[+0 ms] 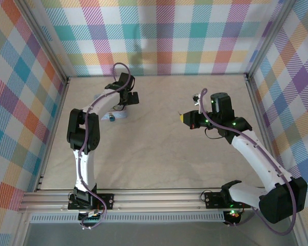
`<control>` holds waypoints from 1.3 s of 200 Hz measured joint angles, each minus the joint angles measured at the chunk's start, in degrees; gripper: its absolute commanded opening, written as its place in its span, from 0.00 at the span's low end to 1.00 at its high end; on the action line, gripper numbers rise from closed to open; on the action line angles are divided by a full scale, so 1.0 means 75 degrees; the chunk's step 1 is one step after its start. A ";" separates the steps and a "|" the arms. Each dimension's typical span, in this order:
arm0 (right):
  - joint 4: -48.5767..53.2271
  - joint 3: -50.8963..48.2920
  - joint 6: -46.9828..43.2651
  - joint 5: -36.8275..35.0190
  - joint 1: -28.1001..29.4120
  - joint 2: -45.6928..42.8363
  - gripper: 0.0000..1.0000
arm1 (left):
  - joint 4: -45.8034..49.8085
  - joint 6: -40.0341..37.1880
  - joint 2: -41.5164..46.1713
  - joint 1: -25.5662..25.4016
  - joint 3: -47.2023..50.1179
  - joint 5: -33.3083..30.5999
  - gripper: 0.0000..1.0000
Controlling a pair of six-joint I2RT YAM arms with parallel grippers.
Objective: Unlock the padlock with the key
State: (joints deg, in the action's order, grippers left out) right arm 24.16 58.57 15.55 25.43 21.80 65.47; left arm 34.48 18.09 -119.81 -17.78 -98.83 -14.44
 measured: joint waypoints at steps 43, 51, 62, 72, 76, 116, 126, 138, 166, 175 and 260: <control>0.0064 0.0000 0.0000 -0.0134 -0.0003 -0.0012 0.04 | -0.0038 -0.0055 -0.0017 0.0000 0.0032 0.0038 1.00; 0.0079 0.0000 0.0000 -0.0143 -0.0003 -0.0012 0.04 | -0.0070 -0.0082 -0.0017 -0.0003 0.0073 0.0035 1.00; 0.0102 0.0000 0.0000 -0.0172 -0.0006 -0.0012 0.04 | -0.0160 -0.0108 0.0006 -0.0003 0.0149 0.0026 1.00; 0.0134 0.0000 0.0000 -0.0192 -0.0015 -0.0026 0.04 | -0.0242 -0.0122 0.0061 -0.0020 0.0248 0.0029 1.00; 0.0149 0.0000 0.0000 -0.0195 -0.0026 -0.0035 0.04 | -0.0274 -0.0134 0.0090 -0.0029 0.0294 0.0032 1.00; 0.0274 0.0000 0.0003 -0.0216 -0.0201 -0.0143 0.04 | -0.0726 -0.0137 0.0356 -0.0134 0.0775 0.0047 1.00; 0.0321 0.0000 0.0006 -0.0213 -0.0271 -0.0166 0.04 | -0.0816 -0.0134 0.0443 -0.0189 0.0915 0.0044 1.00; 0.0358 0.0000 0.0015 -0.0204 -0.0367 -0.0195 0.04 | -0.0857 -0.0128 0.0536 -0.0274 0.1061 0.0044 1.00; 0.0458 -0.0026 0.0041 -0.0163 -0.0632 -0.0268 0.04 | -0.0877 -0.0108 0.0729 -0.0583 0.1326 0.0029 1.00; 0.0490 -0.0061 0.0044 -0.0154 -0.0714 -0.0300 0.04 | -0.0880 -0.0096 0.0761 -0.0699 0.1370 0.0026 1.00; 0.0819 -0.0169 0.0061 -0.0044 -0.1413 -0.0434 0.04 | -0.0813 0.0274 0.0761 -0.2116 0.1282 0.0163 1.00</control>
State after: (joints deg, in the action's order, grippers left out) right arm 30.30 57.30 16.01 25.10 11.20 62.22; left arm 28.38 20.14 -114.10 -33.65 -89.21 -13.21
